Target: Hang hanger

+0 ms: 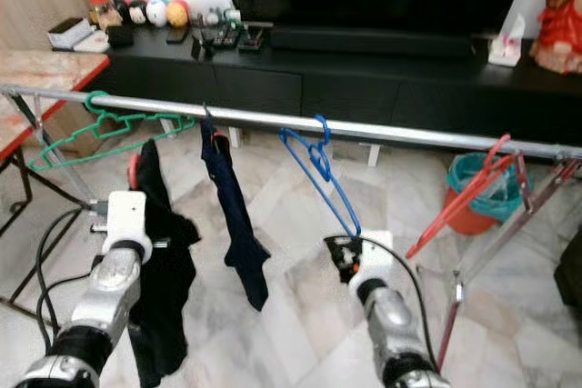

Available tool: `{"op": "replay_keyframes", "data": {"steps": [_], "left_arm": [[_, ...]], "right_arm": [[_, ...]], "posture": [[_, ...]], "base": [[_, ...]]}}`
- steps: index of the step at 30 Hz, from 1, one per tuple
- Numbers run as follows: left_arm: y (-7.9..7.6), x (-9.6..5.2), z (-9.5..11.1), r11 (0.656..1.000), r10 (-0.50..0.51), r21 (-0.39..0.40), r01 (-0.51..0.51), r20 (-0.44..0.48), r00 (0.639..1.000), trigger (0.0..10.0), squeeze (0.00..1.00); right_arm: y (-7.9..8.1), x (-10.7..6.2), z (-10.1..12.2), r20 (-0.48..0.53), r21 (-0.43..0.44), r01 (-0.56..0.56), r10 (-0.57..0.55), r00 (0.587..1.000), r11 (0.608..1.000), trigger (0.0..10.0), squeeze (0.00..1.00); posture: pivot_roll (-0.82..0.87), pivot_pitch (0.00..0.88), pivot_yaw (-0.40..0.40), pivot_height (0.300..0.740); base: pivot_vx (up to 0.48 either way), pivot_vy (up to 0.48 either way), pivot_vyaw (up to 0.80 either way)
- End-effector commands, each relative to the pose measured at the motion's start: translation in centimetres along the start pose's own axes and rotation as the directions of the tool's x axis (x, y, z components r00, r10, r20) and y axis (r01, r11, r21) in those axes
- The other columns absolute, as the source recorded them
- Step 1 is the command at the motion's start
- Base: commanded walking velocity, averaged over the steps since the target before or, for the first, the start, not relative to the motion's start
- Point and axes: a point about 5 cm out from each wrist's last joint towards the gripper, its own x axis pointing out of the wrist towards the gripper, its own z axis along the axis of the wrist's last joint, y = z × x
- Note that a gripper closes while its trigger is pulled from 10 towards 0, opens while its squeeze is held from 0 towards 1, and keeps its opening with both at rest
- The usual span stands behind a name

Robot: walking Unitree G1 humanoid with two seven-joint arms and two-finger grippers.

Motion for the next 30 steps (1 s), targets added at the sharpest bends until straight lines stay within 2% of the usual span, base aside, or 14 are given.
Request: {"op": "replay_keyframes", "data": {"steps": [1,14,18,20,30], "left_arm": [[0.67,0.33,0.96,1.0,0.02,-0.005,-0.02,0.048,0.999,10.0,0.0],[0.96,0.04,0.66,1.0,0.014,0.007,-0.015,0.062,0.998,10.0,0.0],[0.96,-0.29,0.98,1.0,-0.002,-0.008,0.003,0.121,0.993,10.0,0.0],[0.58,-0.6,1.12,0.998,-0.046,-0.024,0.051,0.157,0.986,10.0,0.0],[0.58,-0.6,1.12,0.998,-0.046,-0.024,0.051,0.157,0.986,10.0,0.0]], "right_arm": [[0.88,0.4,0.18,0.003,0.005,-0.025,0.025,1.0,1.0,10.0,0.0],[0.87,0.31,-0.06,-0.004,0.009,-0.02,0.02,1.0,1.0,10.0,0.0],[0.85,0.26,-0.23,-0.012,0.01,-0.018,0.018,1.0,1.0,10.0,0.0],[0.77,0.18,-0.43,-0.022,0.012,-0.011,0.011,1.0,1.0,10.0,0.0],[0.77,0.18,-0.43,-0.022,0.012,-0.011,0.011,1.0,1.0,10.0,0.0]], "posture": [[-0.06,0.021,0.031,0.74],[-0.06,0.021,0.031,0.74],[-0.06,0.025,0.032,0.74],[-0.06,0.025,0.032,0.74],[-0.06,0.025,0.032,0.74]], "base": [[0.315,0.0,0.0],[0.308,0.0,0.0],[0.0,0.0,0.0],[0.0,0.0,0.0],[0.0,0.0,0.0]]}}
